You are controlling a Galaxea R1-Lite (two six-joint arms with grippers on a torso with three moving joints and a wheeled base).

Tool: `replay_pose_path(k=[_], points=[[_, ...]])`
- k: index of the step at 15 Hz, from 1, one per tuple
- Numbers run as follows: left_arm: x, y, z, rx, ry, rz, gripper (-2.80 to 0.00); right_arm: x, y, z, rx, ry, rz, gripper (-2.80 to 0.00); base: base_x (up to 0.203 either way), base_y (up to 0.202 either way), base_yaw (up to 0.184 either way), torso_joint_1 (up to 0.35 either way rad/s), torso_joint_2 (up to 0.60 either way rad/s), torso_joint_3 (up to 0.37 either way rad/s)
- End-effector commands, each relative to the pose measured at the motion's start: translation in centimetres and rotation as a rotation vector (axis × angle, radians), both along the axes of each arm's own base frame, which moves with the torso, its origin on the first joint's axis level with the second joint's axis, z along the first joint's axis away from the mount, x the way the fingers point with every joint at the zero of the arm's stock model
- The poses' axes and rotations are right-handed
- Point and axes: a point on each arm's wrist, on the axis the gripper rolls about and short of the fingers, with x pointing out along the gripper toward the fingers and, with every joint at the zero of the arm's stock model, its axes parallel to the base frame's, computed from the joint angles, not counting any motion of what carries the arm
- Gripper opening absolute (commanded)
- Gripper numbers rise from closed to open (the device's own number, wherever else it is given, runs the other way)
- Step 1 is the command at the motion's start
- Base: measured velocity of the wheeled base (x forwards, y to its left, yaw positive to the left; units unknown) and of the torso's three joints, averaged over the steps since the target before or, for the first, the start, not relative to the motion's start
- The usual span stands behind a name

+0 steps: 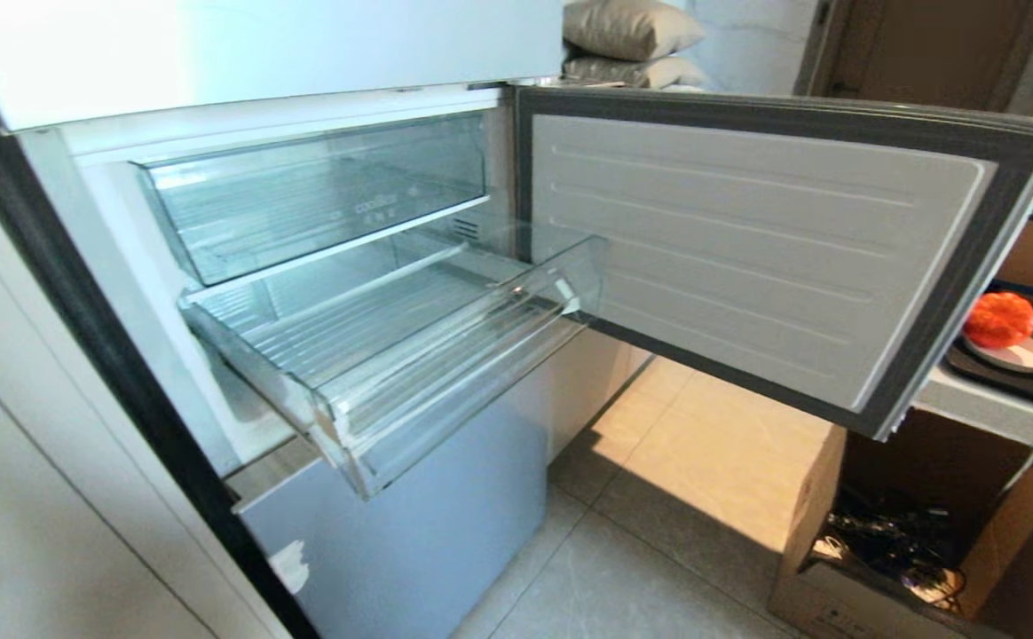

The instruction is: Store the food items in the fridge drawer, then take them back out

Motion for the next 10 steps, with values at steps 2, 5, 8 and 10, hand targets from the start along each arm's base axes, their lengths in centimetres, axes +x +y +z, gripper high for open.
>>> replay_pose_path(k=[2,5,8,10], points=[[0.0,0.0,0.0,0.000,0.000,0.001,-2.80,0.0,0.0,0.0,0.024,0.003,-0.008,-2.80,0.000,0.006,-0.155,0.002,0.00,0.003],[0.0,0.0,0.0,0.000,0.000,-0.001,-2.80,1.2,-0.1,3.2,0.044,0.067,-0.070,-2.80,0.000,0.002,-0.036,0.002,0.00,0.002],[0.0,0.0,0.0,0.000,-0.001,0.001,-2.80,4.7,-0.6,8.4,0.166,0.159,-0.278,-2.80,0.000,0.000,0.000,0.000,0.00,0.000],[0.0,0.0,0.0,0.000,0.001,0.000,-2.80,8.0,-2.3,10.9,0.244,0.206,-0.487,-2.80,0.000,0.000,0.000,0.000,0.00,0.000]])
